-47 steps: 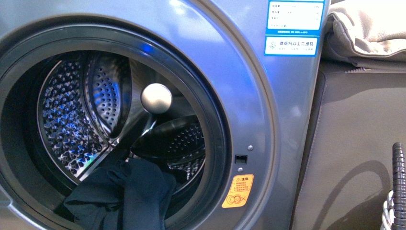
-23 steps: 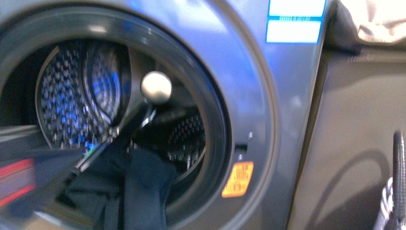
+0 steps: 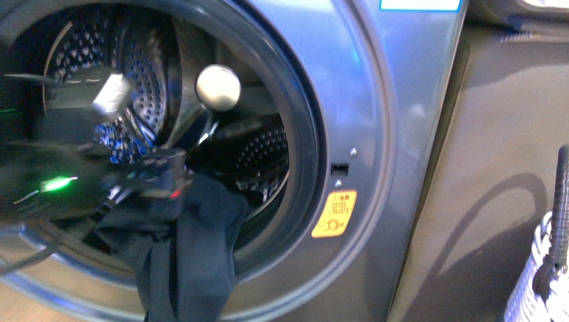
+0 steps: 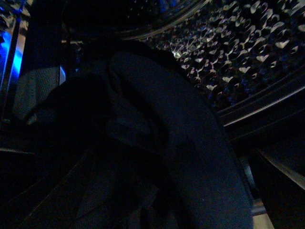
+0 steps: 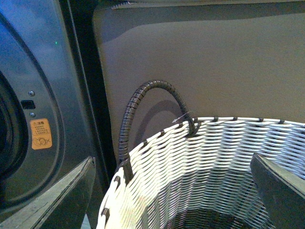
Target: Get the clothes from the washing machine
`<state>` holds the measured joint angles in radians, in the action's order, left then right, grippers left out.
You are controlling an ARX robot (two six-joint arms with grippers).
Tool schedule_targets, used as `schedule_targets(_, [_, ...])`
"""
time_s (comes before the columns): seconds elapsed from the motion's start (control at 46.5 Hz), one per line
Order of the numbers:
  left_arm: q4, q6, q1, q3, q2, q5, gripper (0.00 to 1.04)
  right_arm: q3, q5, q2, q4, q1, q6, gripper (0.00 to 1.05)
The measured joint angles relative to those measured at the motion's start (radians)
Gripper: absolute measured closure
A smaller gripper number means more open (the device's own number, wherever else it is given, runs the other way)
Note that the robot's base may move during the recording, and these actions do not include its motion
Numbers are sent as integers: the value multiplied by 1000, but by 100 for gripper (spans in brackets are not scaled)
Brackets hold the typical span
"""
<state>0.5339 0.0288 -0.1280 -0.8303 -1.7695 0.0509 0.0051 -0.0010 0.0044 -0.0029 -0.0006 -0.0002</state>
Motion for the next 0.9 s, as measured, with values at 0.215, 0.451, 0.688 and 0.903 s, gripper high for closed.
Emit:
schedule_targets(0.215, [-41,24,24,-87,-114,-55,6,0,0,0,0,0,0,8])
schedule_targets(0.451, [-89,24,34,-127,-194,-80,6,0,0,0,0,0,0,8])
schedule_targets(0.688, [-209,-127,1,-159,-213,1,6,0,0,0,0,0,0,8])
schedule_targets(0.903, [-219,-265,-40,-159,-209,87,6,0,0,0,0,0,0,8])
